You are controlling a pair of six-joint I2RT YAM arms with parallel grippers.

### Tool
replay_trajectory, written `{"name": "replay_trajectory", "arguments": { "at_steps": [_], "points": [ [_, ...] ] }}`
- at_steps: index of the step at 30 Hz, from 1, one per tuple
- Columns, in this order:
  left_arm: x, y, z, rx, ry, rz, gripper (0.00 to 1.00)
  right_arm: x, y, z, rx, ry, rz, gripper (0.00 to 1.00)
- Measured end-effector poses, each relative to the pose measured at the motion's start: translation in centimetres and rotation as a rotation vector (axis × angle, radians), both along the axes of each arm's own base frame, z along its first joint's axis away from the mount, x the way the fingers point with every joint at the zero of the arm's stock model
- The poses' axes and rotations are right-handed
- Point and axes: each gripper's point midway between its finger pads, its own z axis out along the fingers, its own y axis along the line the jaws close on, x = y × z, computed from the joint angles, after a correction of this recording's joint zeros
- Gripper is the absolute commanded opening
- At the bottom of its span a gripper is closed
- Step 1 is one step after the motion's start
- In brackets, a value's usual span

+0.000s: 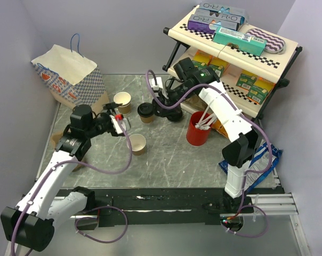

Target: Pack the takeout coffee

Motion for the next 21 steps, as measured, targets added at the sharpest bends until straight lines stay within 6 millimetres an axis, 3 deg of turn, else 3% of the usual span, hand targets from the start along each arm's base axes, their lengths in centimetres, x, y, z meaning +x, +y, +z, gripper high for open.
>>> {"name": "replay_trajectory", "arguments": {
  "at_steps": [7,16,21],
  "points": [
    [0.5,-2.4,0.7,0.222,-0.293,-0.197,0.85,-2.6,2.3,1.4,0.083,0.093,0.072,0.02],
    [1.9,-5.4,-0.3,0.326,-0.436,-0.307,0.86,-2.3,3.1,1.5,0.102,0.107,0.083,0.01],
    [2.1,-6.9,0.2,0.325,-0.484,-0.329,0.85,-1.9,3.5,1.1,0.098,0.112,0.084,0.01]
  ]
}}
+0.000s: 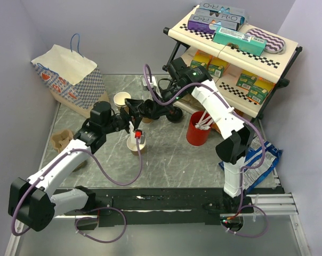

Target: Pack the takeout coffee

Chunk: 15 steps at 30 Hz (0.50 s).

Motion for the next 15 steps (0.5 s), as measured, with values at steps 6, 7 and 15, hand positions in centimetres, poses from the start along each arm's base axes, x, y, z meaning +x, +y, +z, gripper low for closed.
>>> {"name": "replay_trajectory", "arguments": {
  "at_steps": [6,7,15],
  "points": [
    [0.5,-0.9,1.7,-0.017,-0.059,0.000,0.84,0.2,0.2,-0.3,-0.006,0.002,-0.001,0.01],
    [0.5,-0.9,1.7,-0.016,-0.065,-0.002,0.82,0.2,0.2,-0.2,-0.005,0.000,-0.001,0.01],
    [0.3,-1.1,0.9,0.091,-0.107,-0.044,0.65,0.0,0.5,0.1,-0.009,-0.016,0.007,0.01]
  ]
}}
